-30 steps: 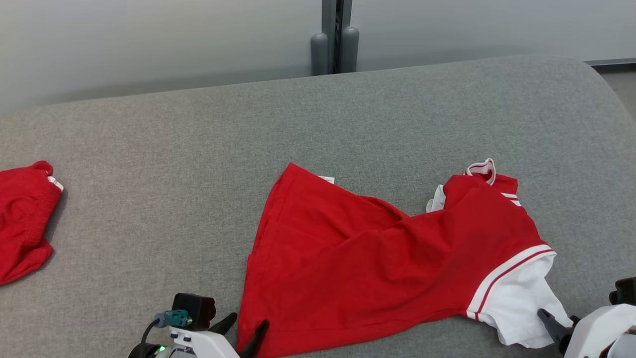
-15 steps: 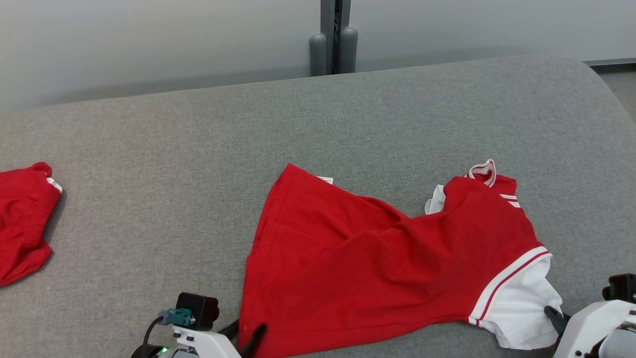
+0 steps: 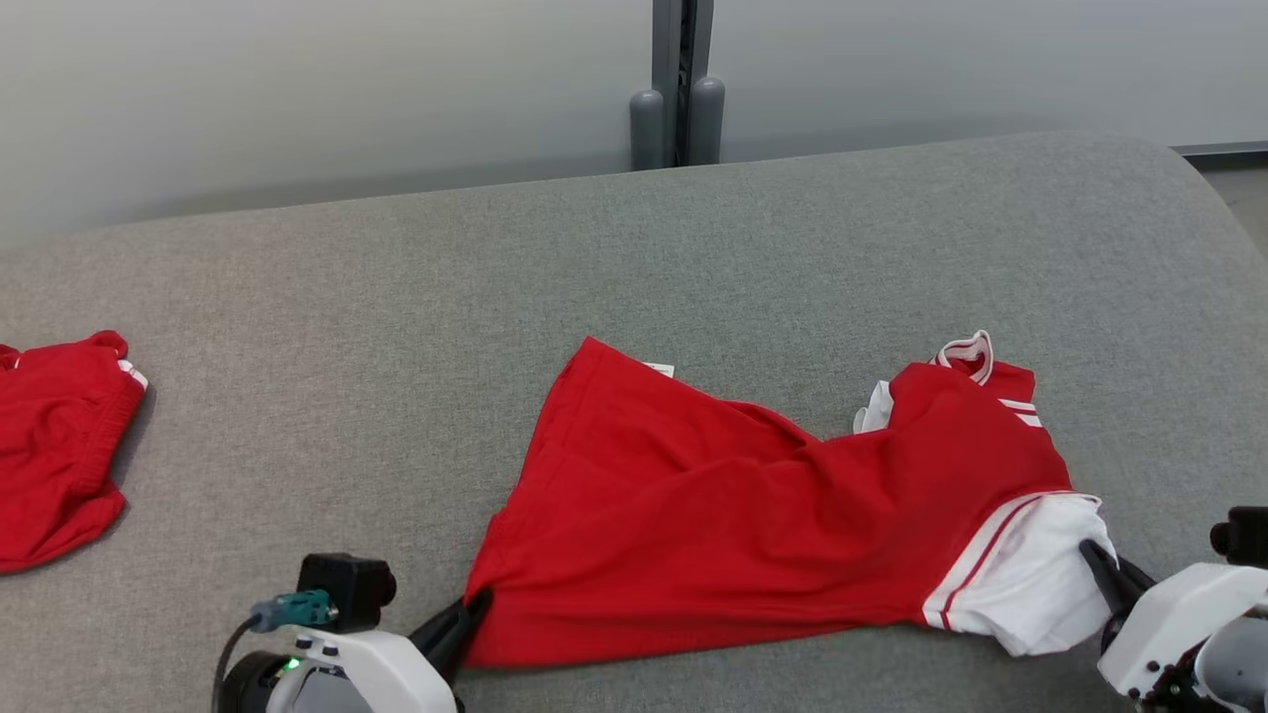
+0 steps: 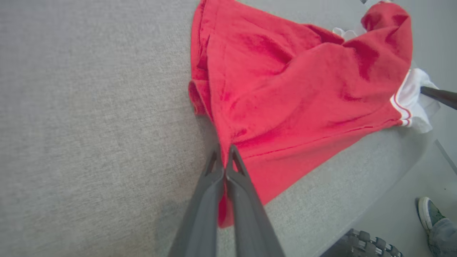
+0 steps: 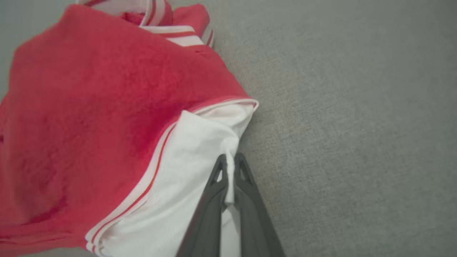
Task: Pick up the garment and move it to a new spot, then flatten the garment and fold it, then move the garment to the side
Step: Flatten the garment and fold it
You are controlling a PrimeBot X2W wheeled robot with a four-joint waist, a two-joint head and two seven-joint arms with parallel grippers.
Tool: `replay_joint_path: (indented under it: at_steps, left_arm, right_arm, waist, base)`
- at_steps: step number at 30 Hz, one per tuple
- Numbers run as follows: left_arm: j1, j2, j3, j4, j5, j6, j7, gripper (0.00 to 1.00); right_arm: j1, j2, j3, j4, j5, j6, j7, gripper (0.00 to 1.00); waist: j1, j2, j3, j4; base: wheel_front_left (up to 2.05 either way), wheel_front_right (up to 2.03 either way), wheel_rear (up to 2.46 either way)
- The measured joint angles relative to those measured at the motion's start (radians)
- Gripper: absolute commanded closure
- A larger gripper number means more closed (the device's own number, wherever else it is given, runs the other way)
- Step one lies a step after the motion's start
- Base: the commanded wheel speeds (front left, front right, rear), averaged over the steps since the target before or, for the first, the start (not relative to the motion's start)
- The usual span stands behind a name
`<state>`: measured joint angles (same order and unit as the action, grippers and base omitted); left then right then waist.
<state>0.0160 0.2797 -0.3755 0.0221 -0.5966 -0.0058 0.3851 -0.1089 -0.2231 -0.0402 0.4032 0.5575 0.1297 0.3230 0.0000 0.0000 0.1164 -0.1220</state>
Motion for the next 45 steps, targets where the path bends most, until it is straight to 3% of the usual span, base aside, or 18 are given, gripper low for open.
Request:
replay_joint_path:
  at_steps: [8,14,20,27,34,45]
  left_arm:
    - [0.002,-0.005,0.073,-0.19,-0.078,-0.012,-0.07,1.0]
    - [0.038,-0.003,0.112,-0.302,-0.167,-0.028,-0.058,1.0]
    - [0.064,0.008,0.174,-0.401,-0.228,-0.028,-0.077,1.0]
    - [0.083,0.035,0.243,-0.496,-0.287,-0.02,-0.064,1.0]
    - [-0.001,0.052,0.229,-0.434,-0.303,-0.039,-0.034,1.0]
    - [-0.508,0.123,0.197,-0.099,-0.27,-0.105,0.028,1.0]
  right_arm:
    - [0.015,-0.017,0.016,-0.179,0.069,0.0,-0.081,1.0]
    - [0.046,-0.011,0.02,-0.357,0.212,0.0,-0.13,1.0]
    - [0.103,-0.035,-0.035,-0.531,0.295,0.0,-0.195,1.0]
    - [0.123,-0.049,-0.035,-0.615,0.334,0.0,-0.233,1.0]
    - [-0.006,-0.031,0.043,-0.548,0.356,0.0,-0.292,1.0]
    - [-0.537,-0.048,0.261,-0.245,0.319,0.0,-0.36,1.0]
  waist:
    - [0.0,0.0,-0.026,0.004]
    - [0.0,0.0,-0.048,0.0]
    - [0.0,0.0,-0.059,-0.003]
    - [0.0,0.0,-0.064,-0.006]
    - [0.0,0.0,-0.013,-0.009]
    - [0.0,0.0,0.158,-0.008]
  base:
    - [0.0,0.0,0.0]
    - [0.0,0.0,0.0]
    - [0.0,0.0,0.0]
    - [0.0,0.0,0.0]
    - [0.0,0.0,0.0]
    - [0.0,0.0,0.0]
